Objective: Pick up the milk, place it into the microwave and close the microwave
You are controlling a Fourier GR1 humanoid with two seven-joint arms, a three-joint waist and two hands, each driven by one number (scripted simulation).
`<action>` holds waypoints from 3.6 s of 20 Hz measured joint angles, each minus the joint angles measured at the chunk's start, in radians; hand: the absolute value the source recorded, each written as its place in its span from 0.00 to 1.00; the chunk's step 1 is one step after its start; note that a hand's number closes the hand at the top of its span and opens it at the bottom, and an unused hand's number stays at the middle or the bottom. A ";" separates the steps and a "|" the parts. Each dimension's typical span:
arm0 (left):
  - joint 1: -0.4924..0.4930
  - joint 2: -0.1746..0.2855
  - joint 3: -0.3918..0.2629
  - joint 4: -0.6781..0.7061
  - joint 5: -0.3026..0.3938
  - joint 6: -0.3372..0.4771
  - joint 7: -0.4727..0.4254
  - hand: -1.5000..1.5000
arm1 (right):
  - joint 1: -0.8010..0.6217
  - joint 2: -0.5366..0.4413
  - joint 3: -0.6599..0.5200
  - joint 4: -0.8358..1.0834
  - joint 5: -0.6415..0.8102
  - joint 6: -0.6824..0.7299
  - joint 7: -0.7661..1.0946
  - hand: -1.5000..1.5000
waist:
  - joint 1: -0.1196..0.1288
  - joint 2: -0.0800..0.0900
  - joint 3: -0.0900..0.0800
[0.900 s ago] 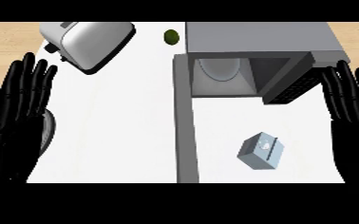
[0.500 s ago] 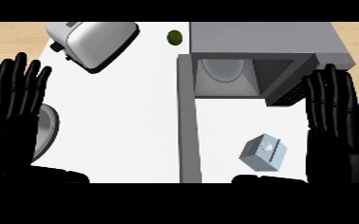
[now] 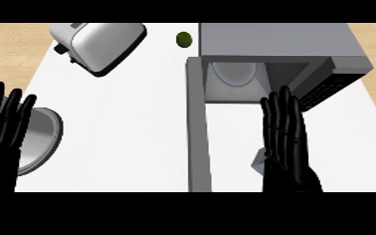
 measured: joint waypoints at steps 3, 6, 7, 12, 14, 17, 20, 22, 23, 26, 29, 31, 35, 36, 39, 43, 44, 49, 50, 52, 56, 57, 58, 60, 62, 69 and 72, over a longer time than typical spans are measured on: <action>0.031 0.001 0.022 -0.002 0.028 -0.025 -0.013 0.00 | -0.011 0.001 0.039 0.028 0.077 -0.083 0.031 0.00 | -0.002 0.000 0.000; 0.083 -0.009 0.024 -0.027 0.039 -0.053 -0.033 0.00 | -0.023 0.001 0.035 0.063 0.125 -0.132 0.061 0.00 | -0.002 0.001 0.000; 0.099 -0.012 0.028 -0.028 0.043 -0.064 -0.043 0.00 | -0.006 0.001 0.056 0.065 0.154 -0.149 0.067 0.00 | -0.003 0.001 0.001; 0.147 -0.026 0.038 -0.071 0.054 -0.086 -0.043 0.00 | 0.025 -0.017 0.028 0.095 0.165 -0.192 0.062 0.00 | -0.003 0.002 0.001; 0.153 -0.022 0.059 -0.056 0.072 -0.106 -0.053 0.00 | 0.047 -0.024 0.014 0.099 0.150 -0.195 0.050 0.00 | -0.004 0.002 0.001; 0.179 -0.029 0.075 -0.059 0.083 -0.131 -0.071 0.00 | 0.079 -0.040 -0.012 0.090 0.104 -0.198 0.027 0.00 | -0.004 0.002 0.001; 0.200 -0.030 0.099 -0.049 0.104 -0.160 -0.085 0.00 | 0.108 -0.056 -0.044 0.119 0.022 -0.219 -0.040 0.00 | -0.003 0.002 0.002; 0.223 -0.044 0.093 -0.064 0.096 -0.171 -0.097 0.00 | 0.143 -0.076 -0.064 0.134 -0.047 -0.233 -0.105 0.00 | -0.003 0.002 0.002; 0.241 -0.048 0.092 -0.070 0.096 -0.183 -0.105 0.00 | 0.154 -0.080 -0.074 0.152 -0.079 -0.239 -0.141 0.00 | -0.003 0.001 0.002; 0.253 -0.061 0.087 -0.070 0.083 -0.195 -0.112 0.00 | 0.213 -0.097 -0.099 0.175 -0.174 -0.247 -0.246 0.00 | -0.005 0.001 0.002; 0.269 -0.060 0.108 -0.079 0.103 -0.215 -0.116 0.00 | 0.270 -0.111 -0.126 0.195 -0.259 -0.235 -0.354 0.00 | -0.006 0.001 0.002; 0.281 -0.073 0.088 -0.088 0.086 -0.212 -0.121 0.00 | 0.304 -0.117 -0.149 0.224 -0.316 -0.218 -0.425 0.00 | -0.006 0.001 0.002; 0.274 -0.078 0.101 -0.073 0.075 -0.225 -0.138 0.00 | 0.364 -0.118 -0.194 0.275 -0.423 -0.165 -0.562 0.00 | -0.008 0.001 0.002; 0.283 -0.080 0.101 -0.084 0.079 -0.228 -0.129 0.00 | 0.382 -0.118 -0.206 0.289 -0.449 -0.148 -0.603 0.00 | -0.008 0.001 0.002; 0.286 -0.079 0.117 -0.089 0.096 -0.237 -0.125 0.00 | 0.410 -0.105 -0.230 0.342 -0.499 -0.110 -0.688 0.00 | -0.008 0.001 0.002; 0.293 -0.081 0.124 -0.102 0.115 -0.244 -0.114 0.00 | 0.413 -0.094 -0.266 0.415 -0.545 -0.059 -0.775 0.00 | -0.006 0.002 0.002; 0.289 -0.075 0.138 -0.088 0.122 -0.253 -0.116 0.00 | 0.406 -0.092 -0.274 0.433 -0.551 -0.048 -0.788 0.00 | -0.006 0.002 0.002; 0.287 -0.082 0.139 -0.070 0.112 -0.268 -0.132 0.00 | 0.406 -0.107 -0.323 0.509 -0.589 0.023 -0.866 0.00 | -0.006 0.002 0.002; 0.290 -0.084 0.141 -0.080 0.117 -0.270 -0.123 0.00 | 0.396 -0.107 -0.337 0.522 -0.595 0.032 -0.876 0.00 | -0.006 0.002 0.002; 0.290 -0.087 0.135 -0.104 0.120 -0.264 -0.104 0.00 | 0.352 -0.091 -0.366 0.591 -0.608 0.052 -0.902 0.00 | -0.005 0.002 0.002; 0.292 -0.088 0.154 -0.107 0.133 -0.276 -0.098 0.00 | 0.325 -0.079 -0.410 0.645 -0.622 0.066 -0.922 0.00 | -0.005 0.002 0.002; 0.293 -0.090 0.154 -0.100 0.126 -0.276 -0.108 0.00 | 0.325 -0.074 -0.414 0.652 -0.618 0.060 -0.924 0.00 | -0.005 0.002 0.002; 0.282 -0.084 0.164 -0.091 0.135 -0.276 -0.105 0.00 | 0.310 -0.070 -0.436 0.687 -0.626 0.062 -0.937 0.00 | -0.005 0.002 0.002; 0.274 -0.083 0.170 -0.097 0.143 -0.273 -0.090 0.00 | 0.297 -0.061 -0.470 0.750 -0.632 0.057 -0.964 0.00 | -0.005 0.003 0.002; 0.274 -0.080 0.181 -0.087 0.151 -0.285 -0.093 0.00 | 0.279 -0.069 -0.509 0.796 -0.638 0.052 -0.966 0.00 | -0.004 0.003 0.002; 0.294 -0.091 0.154 -0.117 0.134 -0.272 -0.082 0.00 | 0.268 -0.073 -0.602 0.946 -0.679 0.126 -1.062 0.00 | -0.005 0.002 0.002; 0.287 -0.085 0.169 -0.093 0.141 -0.287 -0.094 0.00 | 0.247 -0.091 -0.595 0.986 -0.715 0.253 -1.081 0.00 | -0.003 0.003 0.002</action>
